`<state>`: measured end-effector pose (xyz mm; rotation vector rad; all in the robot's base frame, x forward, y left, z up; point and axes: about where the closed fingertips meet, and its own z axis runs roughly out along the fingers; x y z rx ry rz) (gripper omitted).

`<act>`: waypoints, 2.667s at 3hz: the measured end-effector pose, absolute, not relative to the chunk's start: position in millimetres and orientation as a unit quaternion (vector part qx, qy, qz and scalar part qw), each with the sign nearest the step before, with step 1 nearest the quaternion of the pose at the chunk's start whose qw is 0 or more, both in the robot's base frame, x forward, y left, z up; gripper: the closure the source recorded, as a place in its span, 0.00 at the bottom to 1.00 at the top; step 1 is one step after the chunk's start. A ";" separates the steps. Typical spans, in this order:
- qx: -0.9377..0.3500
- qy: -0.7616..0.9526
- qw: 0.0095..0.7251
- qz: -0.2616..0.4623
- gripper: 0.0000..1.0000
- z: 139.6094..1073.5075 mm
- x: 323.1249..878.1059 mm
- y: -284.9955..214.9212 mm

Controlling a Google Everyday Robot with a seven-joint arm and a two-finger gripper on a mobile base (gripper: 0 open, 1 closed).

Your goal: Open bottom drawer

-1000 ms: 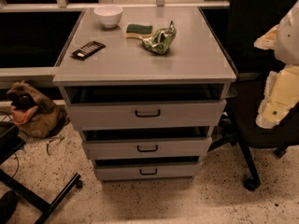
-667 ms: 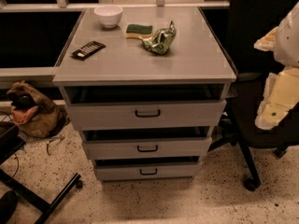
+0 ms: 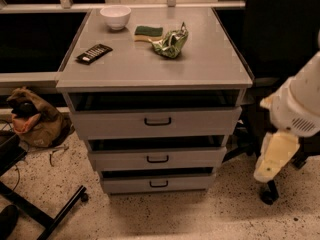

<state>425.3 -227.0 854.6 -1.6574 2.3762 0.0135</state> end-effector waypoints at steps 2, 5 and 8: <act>-0.539 0.831 0.120 0.070 0.00 786.2 415.6 -226.8; -0.510 0.833 0.127 0.172 0.00 635.9 418.9 -221.9; -0.509 0.804 0.158 0.264 0.00 534.4 417.0 -190.7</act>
Offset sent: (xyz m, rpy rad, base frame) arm -0.0083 -0.0028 -0.0563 0.0816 0.0653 -0.0416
